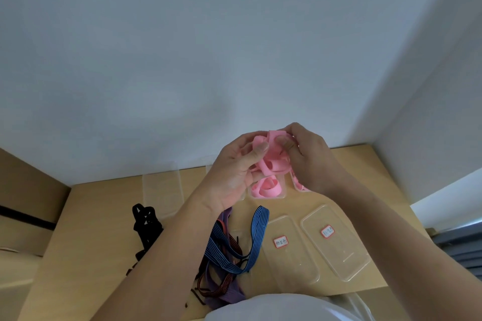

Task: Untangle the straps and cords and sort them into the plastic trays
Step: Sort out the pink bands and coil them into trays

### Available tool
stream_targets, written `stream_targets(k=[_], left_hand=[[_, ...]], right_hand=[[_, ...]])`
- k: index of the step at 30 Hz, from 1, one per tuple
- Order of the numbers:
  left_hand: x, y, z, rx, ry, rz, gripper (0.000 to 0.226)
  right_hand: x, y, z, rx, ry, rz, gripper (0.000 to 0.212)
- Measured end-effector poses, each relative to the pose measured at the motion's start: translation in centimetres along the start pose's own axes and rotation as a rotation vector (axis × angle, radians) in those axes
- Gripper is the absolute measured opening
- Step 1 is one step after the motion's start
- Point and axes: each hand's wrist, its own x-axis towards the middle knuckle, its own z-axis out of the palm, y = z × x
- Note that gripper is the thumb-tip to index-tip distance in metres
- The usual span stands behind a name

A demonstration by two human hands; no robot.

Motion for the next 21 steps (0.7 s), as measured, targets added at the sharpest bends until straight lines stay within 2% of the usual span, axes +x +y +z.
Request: stream_targets(k=[4,10,14,18,21], left_hand=[[-0.2,0.1,-0.7,0.01,-0.023,-0.008,0.047],[-0.4,0.5,-1.2,-0.096,-0.03,0.01,0.041],[-0.3,0.5,-1.2,-0.036,0.024,0.017,0.036],[-0.2,0.5,-1.3,0.002,0.042,0.033,0.035],[-0.5,0.7,-1.0,-0.001,0.033,0.028,0.036]], right_hand=[[0.1,-0.3,0.2,0.11,-0.013,0.062,0.022],[0.3,-0.7,0.4,0.301,0.019,0.179,0.026],[0.1,-0.9,0.6,0.389,0.036,0.234,0.03],[0.0,-1.2,0.3,0.648,0.004,0.358,0.034],[-0.1,-1.1,0.2,0.726,-0.01,0.39,0.038]])
